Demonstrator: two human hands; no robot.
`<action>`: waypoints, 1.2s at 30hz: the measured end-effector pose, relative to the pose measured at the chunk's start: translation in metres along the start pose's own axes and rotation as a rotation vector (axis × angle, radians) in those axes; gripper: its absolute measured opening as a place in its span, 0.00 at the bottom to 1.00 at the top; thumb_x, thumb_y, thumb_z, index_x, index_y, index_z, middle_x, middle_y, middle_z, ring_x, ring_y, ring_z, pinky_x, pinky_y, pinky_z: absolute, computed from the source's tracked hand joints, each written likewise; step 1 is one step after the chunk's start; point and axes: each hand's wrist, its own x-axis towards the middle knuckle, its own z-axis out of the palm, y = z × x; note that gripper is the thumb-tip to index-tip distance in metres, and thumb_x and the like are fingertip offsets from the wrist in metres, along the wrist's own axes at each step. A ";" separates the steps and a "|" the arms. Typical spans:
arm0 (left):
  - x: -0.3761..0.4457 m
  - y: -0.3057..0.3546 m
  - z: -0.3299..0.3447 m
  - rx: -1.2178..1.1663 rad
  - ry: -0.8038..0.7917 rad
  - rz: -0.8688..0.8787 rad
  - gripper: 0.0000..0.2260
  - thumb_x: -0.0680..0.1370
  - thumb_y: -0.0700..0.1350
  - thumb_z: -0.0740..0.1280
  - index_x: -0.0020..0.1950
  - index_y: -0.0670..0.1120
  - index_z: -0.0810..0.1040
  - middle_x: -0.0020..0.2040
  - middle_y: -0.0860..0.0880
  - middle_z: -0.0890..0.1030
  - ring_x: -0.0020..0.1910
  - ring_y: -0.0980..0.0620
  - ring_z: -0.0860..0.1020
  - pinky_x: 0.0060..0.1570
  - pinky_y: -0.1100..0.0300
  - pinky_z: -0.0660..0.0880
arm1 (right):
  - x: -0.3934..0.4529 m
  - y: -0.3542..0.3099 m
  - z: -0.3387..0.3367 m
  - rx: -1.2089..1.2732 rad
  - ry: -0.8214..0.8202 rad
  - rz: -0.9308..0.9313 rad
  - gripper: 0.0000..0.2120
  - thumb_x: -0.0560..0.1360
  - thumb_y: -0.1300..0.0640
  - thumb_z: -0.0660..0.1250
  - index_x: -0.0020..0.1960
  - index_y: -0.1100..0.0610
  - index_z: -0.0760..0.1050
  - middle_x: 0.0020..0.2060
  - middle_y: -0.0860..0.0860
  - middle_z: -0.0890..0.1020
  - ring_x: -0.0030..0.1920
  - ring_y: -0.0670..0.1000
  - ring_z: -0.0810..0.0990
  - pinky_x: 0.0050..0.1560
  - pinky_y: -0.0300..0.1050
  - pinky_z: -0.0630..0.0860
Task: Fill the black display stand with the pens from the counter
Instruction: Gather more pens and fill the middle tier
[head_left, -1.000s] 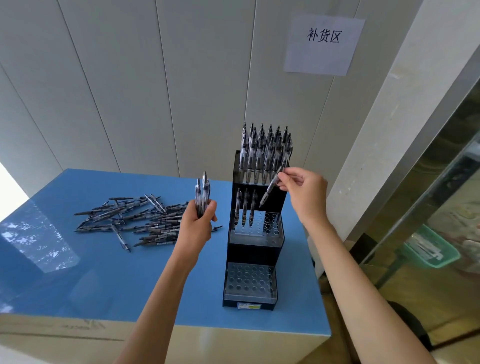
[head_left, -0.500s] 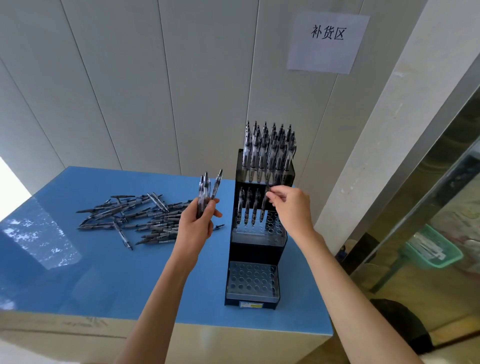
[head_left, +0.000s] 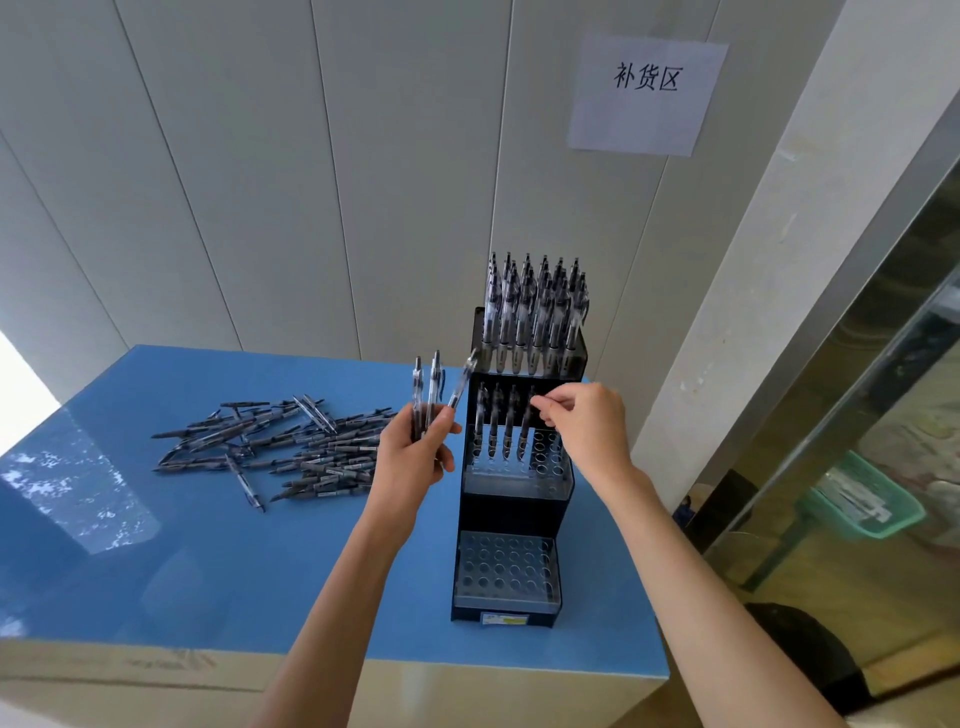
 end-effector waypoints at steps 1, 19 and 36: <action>0.000 0.002 0.001 0.000 -0.014 0.004 0.10 0.83 0.47 0.67 0.52 0.39 0.79 0.38 0.48 0.80 0.27 0.53 0.72 0.27 0.63 0.66 | 0.000 -0.006 -0.005 0.076 -0.002 0.017 0.05 0.75 0.57 0.75 0.43 0.58 0.86 0.32 0.48 0.85 0.33 0.45 0.84 0.44 0.48 0.84; 0.002 0.003 0.015 0.063 0.079 -0.001 0.09 0.84 0.49 0.66 0.52 0.44 0.79 0.39 0.50 0.79 0.27 0.54 0.68 0.27 0.64 0.67 | 0.010 -0.050 -0.032 0.738 -0.083 0.285 0.05 0.77 0.66 0.70 0.52 0.65 0.81 0.43 0.59 0.86 0.44 0.57 0.87 0.48 0.48 0.84; 0.001 0.002 -0.014 0.022 -0.023 -0.025 0.10 0.88 0.45 0.55 0.60 0.45 0.75 0.32 0.53 0.72 0.26 0.55 0.61 0.28 0.61 0.60 | 0.005 -0.008 -0.022 -0.032 0.084 -0.181 0.07 0.77 0.62 0.72 0.54 0.62 0.84 0.41 0.53 0.87 0.39 0.49 0.83 0.52 0.43 0.80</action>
